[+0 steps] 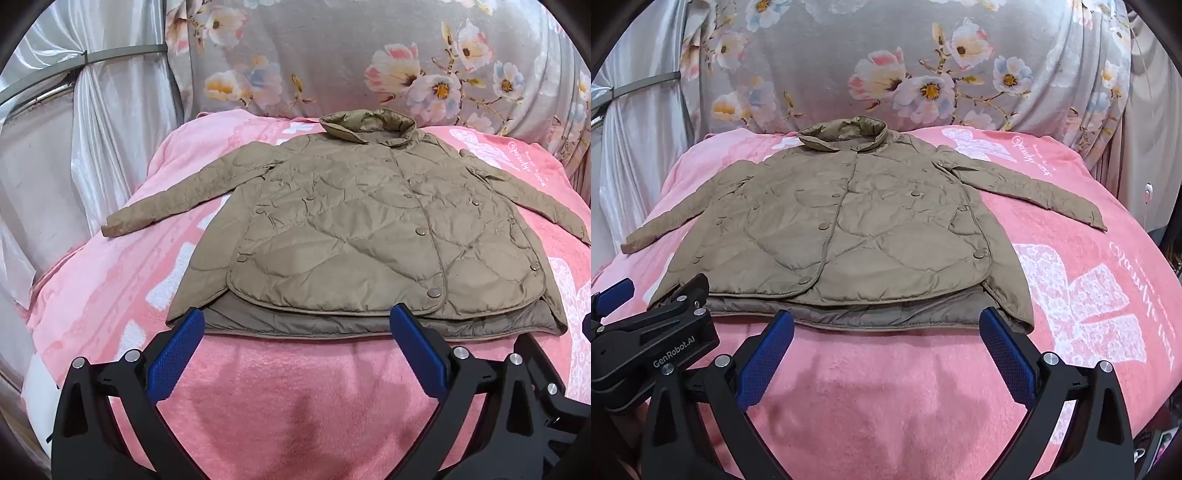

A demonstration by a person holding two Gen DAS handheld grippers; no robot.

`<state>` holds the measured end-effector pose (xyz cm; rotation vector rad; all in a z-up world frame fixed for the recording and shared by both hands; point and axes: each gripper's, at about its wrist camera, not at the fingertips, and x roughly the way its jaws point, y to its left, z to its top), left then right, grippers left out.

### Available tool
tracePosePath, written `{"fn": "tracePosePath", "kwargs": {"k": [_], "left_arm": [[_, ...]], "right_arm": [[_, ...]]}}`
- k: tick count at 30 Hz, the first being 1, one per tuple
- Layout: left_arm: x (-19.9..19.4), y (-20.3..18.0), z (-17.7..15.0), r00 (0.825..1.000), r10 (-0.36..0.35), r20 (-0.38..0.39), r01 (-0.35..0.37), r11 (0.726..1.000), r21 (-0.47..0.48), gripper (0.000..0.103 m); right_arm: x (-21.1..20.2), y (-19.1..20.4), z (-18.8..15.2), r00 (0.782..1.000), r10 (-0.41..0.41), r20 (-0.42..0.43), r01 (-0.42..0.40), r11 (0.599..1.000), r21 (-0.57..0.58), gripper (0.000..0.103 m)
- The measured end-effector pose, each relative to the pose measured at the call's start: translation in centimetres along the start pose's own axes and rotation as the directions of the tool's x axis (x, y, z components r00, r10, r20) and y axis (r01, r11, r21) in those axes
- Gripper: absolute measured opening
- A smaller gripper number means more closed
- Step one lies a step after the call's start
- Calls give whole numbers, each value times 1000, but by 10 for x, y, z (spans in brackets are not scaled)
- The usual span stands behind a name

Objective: Fold large clothes

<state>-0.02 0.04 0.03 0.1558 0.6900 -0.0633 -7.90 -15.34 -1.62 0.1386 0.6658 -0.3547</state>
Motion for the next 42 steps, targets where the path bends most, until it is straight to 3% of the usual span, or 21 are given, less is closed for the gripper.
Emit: {"fn": "tracePosePath", "kwargs": {"k": [42], "left_arm": [[-7, 5, -10, 1000, -2, 9, 2, 1000, -23, 96]], "right_arm": [[-4, 9, -5, 1000, -12, 22, 13, 1000, -12, 98]]}}
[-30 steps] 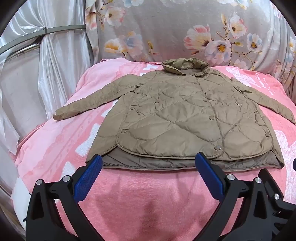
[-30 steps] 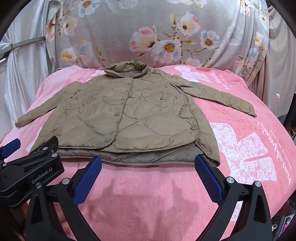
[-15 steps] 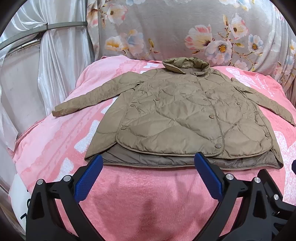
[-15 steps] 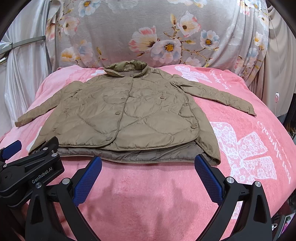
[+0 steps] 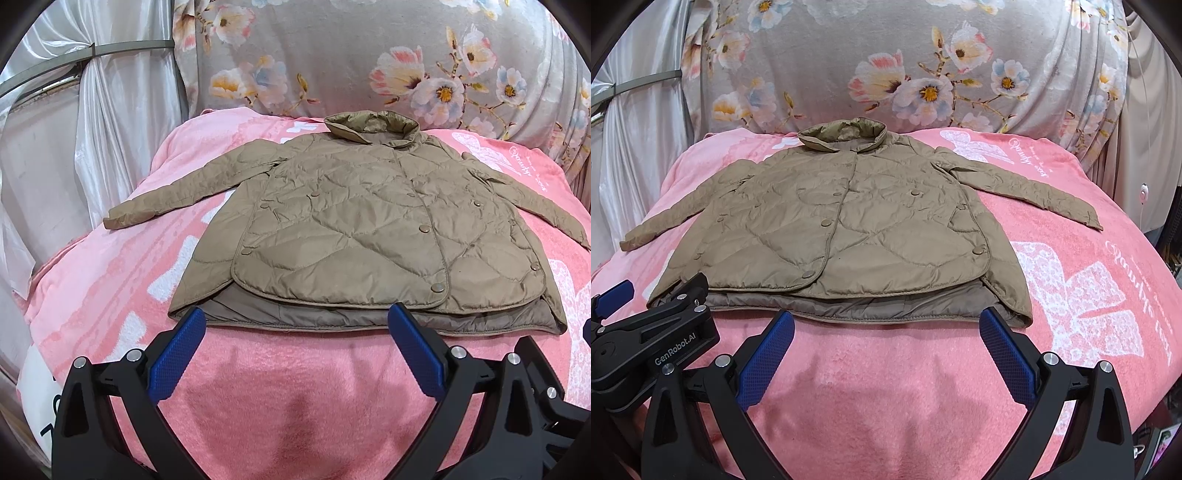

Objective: Fold large clothes

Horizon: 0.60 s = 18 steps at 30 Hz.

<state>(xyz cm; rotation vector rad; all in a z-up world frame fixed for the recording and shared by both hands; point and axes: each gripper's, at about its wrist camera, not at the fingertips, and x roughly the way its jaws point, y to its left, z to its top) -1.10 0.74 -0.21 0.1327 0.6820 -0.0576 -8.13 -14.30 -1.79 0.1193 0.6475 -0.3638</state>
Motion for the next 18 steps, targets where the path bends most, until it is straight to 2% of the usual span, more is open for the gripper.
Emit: {"fn": "tracePosePath", "kwargs": {"k": [18], "left_arm": [[0, 0, 0, 1000, -1, 0, 1, 1000, -1, 96]], "right_arm": [[0, 2, 1, 1000, -1, 0, 1, 1000, -1, 98]]}}
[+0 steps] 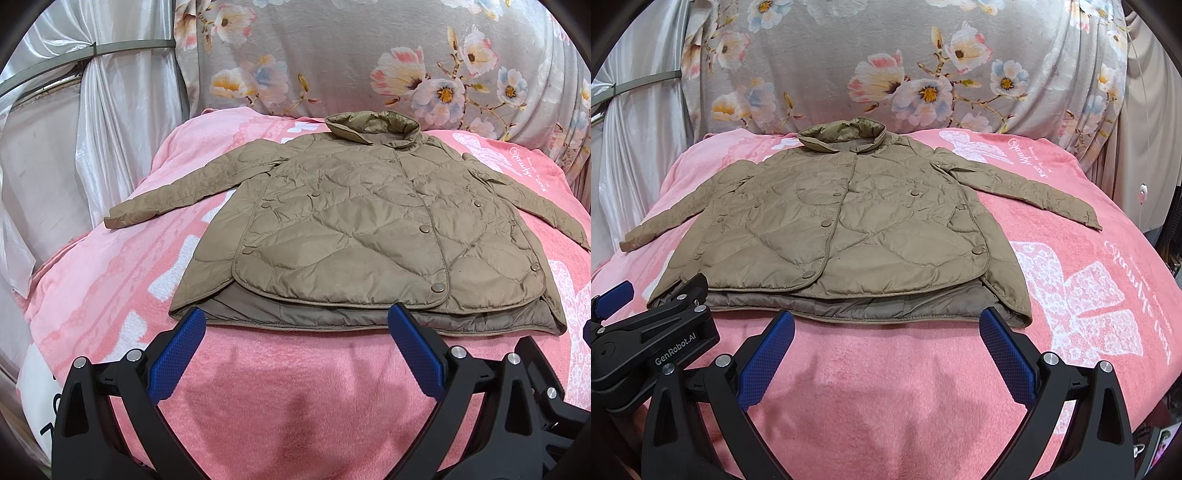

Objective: Fold large clothes

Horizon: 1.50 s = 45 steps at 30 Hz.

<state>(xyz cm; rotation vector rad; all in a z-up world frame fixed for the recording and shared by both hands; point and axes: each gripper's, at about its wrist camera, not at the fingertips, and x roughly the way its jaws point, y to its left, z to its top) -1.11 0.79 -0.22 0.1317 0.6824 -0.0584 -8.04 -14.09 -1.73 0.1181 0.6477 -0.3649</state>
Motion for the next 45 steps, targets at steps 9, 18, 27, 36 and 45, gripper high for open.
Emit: {"fn": "tracePosePath", "kwargs": {"k": [9, 18, 27, 36, 45], "left_arm": [[0, 0, 1, 1000, -1, 0, 1, 1000, 0, 96], [0, 1, 1, 1000, -2, -1, 2, 1000, -1, 96], [0, 0, 1, 1000, -1, -1, 1, 1000, 0, 96], [0, 1, 0, 1000, -2, -2, 2, 1000, -1, 96], [5, 3, -7, 1000, -2, -11, 2, 1000, -5, 96]], "right_arm": [[1, 1, 0, 1000, 0, 0, 0, 1000, 0, 98], [1, 1, 0, 1000, -1, 0, 1, 1000, 1, 98], [2, 2, 1, 1000, -1, -1, 1, 1000, 2, 98], [2, 3, -3, 1000, -1, -2, 1, 1000, 2, 98], [2, 4, -5, 1000, 0, -5, 0, 1000, 3, 98]]}}
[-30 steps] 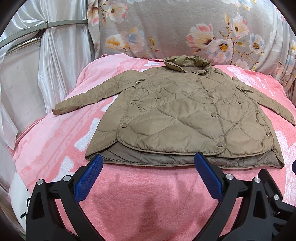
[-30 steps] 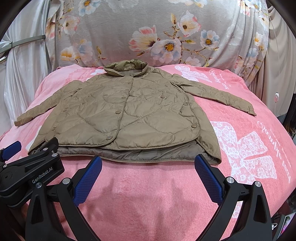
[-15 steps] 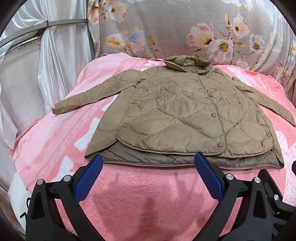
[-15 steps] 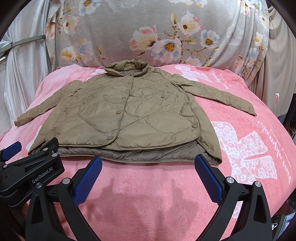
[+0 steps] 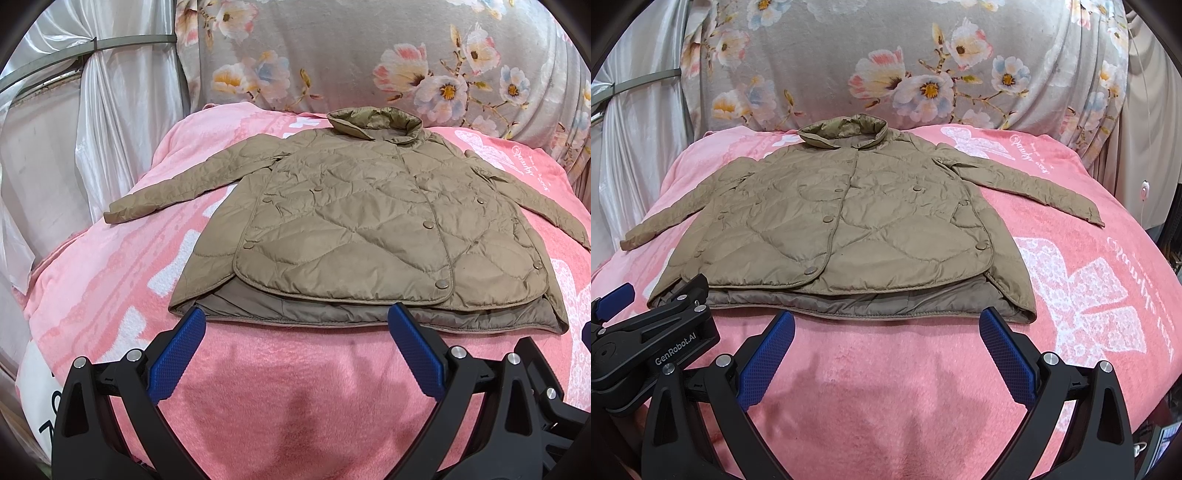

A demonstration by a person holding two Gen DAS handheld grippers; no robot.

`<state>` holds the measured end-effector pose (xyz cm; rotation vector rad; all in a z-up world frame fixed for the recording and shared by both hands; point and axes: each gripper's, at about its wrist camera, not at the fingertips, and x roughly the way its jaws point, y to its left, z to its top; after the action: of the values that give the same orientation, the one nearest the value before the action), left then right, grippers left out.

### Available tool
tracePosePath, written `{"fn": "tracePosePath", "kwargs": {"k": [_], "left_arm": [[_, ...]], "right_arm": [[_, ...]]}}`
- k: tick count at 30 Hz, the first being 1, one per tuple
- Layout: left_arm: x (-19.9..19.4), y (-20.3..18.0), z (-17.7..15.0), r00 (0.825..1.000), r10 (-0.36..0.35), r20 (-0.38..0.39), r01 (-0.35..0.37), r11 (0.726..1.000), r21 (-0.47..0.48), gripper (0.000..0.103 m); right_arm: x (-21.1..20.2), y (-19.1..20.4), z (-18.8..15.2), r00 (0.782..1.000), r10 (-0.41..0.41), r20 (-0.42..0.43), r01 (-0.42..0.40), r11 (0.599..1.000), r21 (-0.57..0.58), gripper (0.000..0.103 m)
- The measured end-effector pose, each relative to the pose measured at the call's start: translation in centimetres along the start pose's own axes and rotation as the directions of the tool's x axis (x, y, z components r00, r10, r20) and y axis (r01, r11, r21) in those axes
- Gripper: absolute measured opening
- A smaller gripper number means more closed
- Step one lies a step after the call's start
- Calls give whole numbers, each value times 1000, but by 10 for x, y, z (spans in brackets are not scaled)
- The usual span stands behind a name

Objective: Fold large clothes
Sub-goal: 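Grasp the jacket sleeve with the right gripper and lift it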

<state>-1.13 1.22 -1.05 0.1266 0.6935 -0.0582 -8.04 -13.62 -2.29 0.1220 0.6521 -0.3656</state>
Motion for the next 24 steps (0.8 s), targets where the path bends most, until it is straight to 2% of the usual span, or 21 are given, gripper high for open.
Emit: {"fn": "tracePosePath", "kwargs": {"k": [6, 10, 13, 18, 24], "left_arm": [[1, 0, -1, 1000, -6, -9, 6, 1000, -1, 97], [9, 0, 3, 999, -32, -41, 32, 999, -7, 97], [18, 2, 10, 997, -41, -63, 40, 999, -23, 97], [36, 10, 26, 999, -3, -52, 1, 999, -39, 97], [65, 23, 55, 999, 27, -28, -28, 999, -30, 97]], "right_arm": [[2, 0, -1, 1000, 10, -1, -10, 1000, 3, 98], [20, 0, -9, 998, 64, -29, -64, 998, 21, 98], [31, -12, -1, 997, 66, -34, -65, 997, 30, 98], [56, -66, 28, 999, 42, -33, -37, 989, 144, 98], [104, -174, 69, 1000, 17, -10, -13, 934, 356, 98]]}}
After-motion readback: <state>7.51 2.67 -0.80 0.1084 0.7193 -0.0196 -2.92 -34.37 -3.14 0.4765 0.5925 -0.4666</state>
